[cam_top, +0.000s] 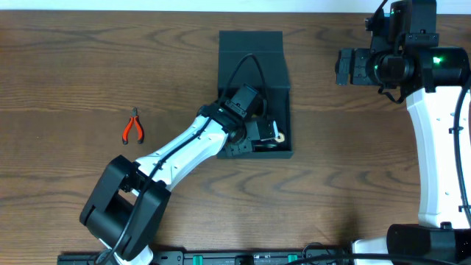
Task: Pack container
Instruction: 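Carry the wrench with the left gripper into the box and release, then move the left gripper back over the red-black pliers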
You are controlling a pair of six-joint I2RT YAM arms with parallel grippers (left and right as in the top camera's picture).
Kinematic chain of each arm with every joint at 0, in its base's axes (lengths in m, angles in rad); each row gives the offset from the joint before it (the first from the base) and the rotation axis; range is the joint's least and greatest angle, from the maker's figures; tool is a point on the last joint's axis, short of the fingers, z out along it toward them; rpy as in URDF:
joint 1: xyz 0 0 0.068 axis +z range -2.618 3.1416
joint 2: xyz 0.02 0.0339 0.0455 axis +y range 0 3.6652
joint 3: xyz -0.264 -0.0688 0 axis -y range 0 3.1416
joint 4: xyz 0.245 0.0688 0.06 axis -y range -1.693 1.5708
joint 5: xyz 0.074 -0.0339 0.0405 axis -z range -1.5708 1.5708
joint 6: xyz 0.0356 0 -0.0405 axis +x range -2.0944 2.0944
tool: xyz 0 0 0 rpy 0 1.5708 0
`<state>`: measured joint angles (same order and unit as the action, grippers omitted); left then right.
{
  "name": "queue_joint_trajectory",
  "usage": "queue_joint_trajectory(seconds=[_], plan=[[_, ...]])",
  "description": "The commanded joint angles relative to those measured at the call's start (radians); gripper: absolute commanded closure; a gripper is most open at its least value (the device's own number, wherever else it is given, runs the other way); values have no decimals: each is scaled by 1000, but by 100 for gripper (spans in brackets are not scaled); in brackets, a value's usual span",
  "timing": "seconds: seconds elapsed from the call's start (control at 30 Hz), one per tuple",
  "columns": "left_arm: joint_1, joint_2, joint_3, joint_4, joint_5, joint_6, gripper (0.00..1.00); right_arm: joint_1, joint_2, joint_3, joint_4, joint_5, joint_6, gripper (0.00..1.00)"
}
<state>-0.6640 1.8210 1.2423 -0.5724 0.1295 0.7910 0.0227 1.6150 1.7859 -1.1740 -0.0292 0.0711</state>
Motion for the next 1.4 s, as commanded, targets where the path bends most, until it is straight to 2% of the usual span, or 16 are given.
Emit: queue_joint_trajectory(seconds=[0.0, 0.07, 0.1, 0.23, 0.33, 0.47, 0.57, 0.73, 0.83, 1.0, 1.2, 1.37], plan=[[-2, -43, 14, -18, 16, -21, 15, -10, 3, 3, -3, 3, -10, 1], [-2, -86, 19, -18, 6, -63, 3, -10, 3, 3, -5, 3, -10, 1], [-1, -109, 22, -19, -10, -77, 1, -10, 3, 3, -6, 3, -10, 1], [13, -222, 32, -33, -121, -98, 2, -10, 3, 3, -6, 3, -17, 1], [62, -299, 43, -54, -197, -182, 2, -10, 3, 3, -7, 3, -17, 1], [198, -373, 46, -101, -202, -342, 2, -10, 3, 3, -8, 3, -21, 1], [339, -384, 46, -140, -201, -525, 2, -10, 3, 3, -8, 3, -21, 1], [528, -325, 45, -209, -201, -834, 2, -10, 3, 3, -5, 3, -21, 1], [611, -259, 44, -228, -171, -941, 2, -10, 3, 3, -8, 3, -21, 1], [682, -122, 43, -240, -63, -973, 2, -10, 3, 3, -7, 3, -21, 1], [691, 26, 43, -253, -62, -972, 1, -10, 3, 3, -7, 3, -21, 1], [691, 55, 42, -251, -62, -972, 1, -10, 3, 3, -7, 3, -21, 1]])
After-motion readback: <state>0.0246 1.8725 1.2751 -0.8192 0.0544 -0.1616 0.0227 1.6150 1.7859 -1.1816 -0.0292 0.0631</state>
